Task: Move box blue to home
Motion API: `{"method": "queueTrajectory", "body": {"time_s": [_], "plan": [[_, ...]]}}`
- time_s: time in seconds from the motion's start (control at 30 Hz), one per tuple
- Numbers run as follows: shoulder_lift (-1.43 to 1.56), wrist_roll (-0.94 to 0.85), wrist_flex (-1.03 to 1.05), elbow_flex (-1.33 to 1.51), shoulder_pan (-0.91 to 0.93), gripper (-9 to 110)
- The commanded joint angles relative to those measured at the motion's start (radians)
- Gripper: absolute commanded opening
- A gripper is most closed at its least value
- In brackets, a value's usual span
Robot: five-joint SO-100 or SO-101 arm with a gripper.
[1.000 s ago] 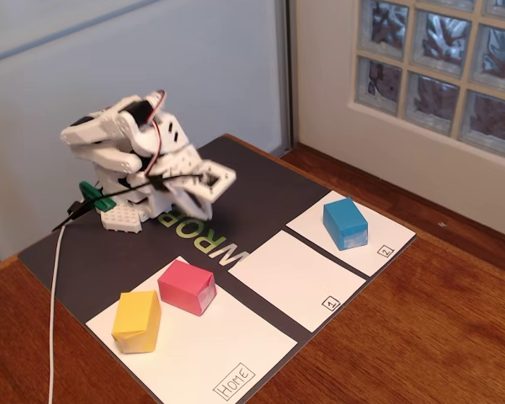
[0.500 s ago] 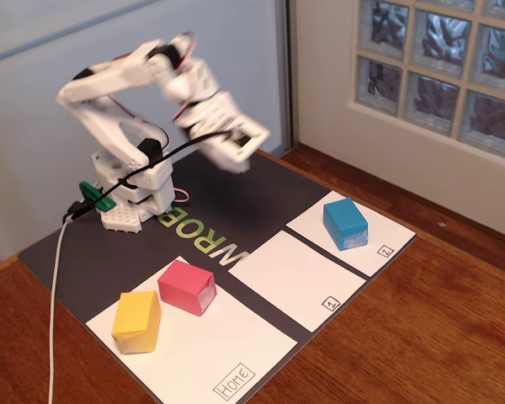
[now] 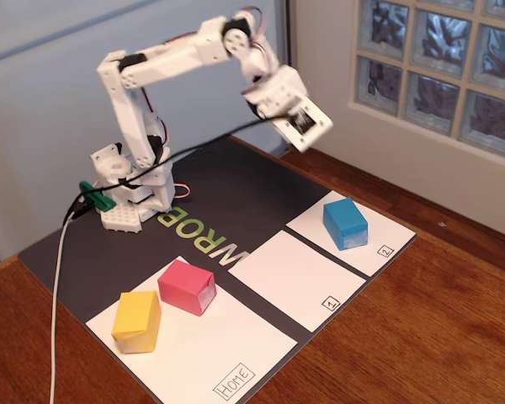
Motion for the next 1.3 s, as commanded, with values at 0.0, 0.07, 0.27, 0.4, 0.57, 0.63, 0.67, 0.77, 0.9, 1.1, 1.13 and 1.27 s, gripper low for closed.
{"method": "queueTrajectory", "body": {"time_s": [0.0,0.07,0.27,0.4,0.57,0.63,0.67,0.77,0.9,1.1,1.13,1.27], "plan": [[-0.031,0.176,-0.063,-0.049,-0.029,0],[-0.069,0.196,-0.081,-0.058,-0.032,0],[-0.167,0.224,-0.100,-0.101,-0.005,0],[-0.238,0.249,-0.127,-0.179,0.011,0],[-0.345,0.281,-0.166,-0.299,0.021,0],[-0.383,0.285,-0.186,-0.322,0.023,0],[-0.402,0.285,-0.195,-0.328,0.025,0],[-0.446,0.285,-0.218,-0.331,0.029,2],[-0.509,0.288,-0.222,-0.357,0.034,2],[-0.595,0.293,-0.221,-0.511,0.014,8],[-0.603,0.290,-0.218,-0.526,0.011,8],[-0.609,0.279,-0.210,-0.543,0.017,8]]}}
